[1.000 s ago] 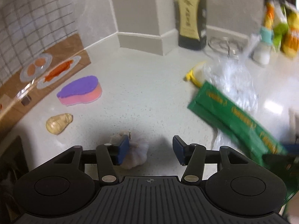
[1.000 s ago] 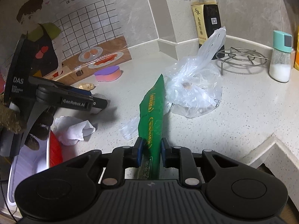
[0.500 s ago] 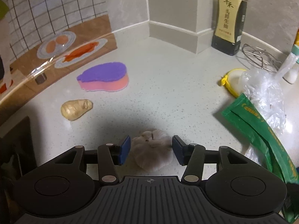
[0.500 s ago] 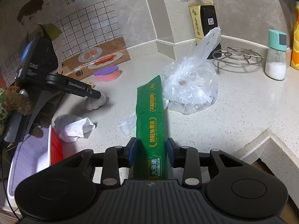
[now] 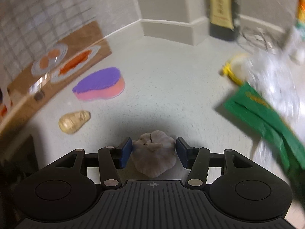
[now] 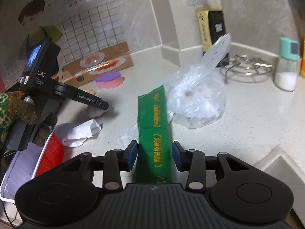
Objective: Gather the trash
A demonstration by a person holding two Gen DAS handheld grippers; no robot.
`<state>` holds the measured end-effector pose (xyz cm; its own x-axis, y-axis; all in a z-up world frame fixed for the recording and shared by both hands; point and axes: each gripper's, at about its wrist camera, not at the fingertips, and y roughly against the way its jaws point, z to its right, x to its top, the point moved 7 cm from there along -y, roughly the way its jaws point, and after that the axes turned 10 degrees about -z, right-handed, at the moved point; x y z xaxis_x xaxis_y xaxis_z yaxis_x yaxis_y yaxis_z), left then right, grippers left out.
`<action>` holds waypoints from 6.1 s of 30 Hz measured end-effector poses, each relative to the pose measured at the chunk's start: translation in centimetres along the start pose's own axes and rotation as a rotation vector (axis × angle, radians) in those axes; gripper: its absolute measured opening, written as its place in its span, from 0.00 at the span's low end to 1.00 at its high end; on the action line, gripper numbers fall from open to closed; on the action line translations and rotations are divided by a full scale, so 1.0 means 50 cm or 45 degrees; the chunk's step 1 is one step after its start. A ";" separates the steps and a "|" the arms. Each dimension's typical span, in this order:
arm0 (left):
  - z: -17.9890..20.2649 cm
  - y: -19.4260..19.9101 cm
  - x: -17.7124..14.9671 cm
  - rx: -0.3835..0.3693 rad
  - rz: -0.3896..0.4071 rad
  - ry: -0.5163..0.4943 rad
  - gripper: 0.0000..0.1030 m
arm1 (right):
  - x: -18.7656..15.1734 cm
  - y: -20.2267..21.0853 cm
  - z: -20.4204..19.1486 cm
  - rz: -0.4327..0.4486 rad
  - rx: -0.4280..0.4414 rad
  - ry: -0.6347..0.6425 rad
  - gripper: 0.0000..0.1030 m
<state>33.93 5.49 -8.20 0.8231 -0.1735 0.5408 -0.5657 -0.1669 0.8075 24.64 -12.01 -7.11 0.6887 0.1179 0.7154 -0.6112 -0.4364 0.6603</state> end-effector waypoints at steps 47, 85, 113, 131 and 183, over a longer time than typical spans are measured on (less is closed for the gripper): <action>-0.046 0.153 0.002 -0.782 0.090 0.447 0.18 | -0.031 0.041 -0.057 0.022 0.257 -0.105 0.18; 0.088 0.004 0.190 -0.103 0.102 -0.041 0.22 | -0.054 0.038 0.043 0.140 0.069 -0.112 0.38; 0.041 -0.100 0.196 -0.194 -0.036 0.194 0.55 | -0.063 0.039 0.044 0.142 0.094 -0.105 0.39; 0.035 0.112 0.151 -0.350 0.124 0.147 0.53 | -0.048 0.071 -0.054 0.088 0.103 0.087 0.52; 0.829 -0.349 -0.494 -0.967 -0.711 -0.031 0.49 | -0.816 0.051 0.357 -0.480 -0.228 -0.911 0.15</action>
<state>21.41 -27.55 -45.41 0.9592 -0.2809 0.0313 0.1010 0.4441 0.8903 1.93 -33.86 -38.68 0.9046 -0.3950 0.1602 -0.3007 -0.3251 0.8966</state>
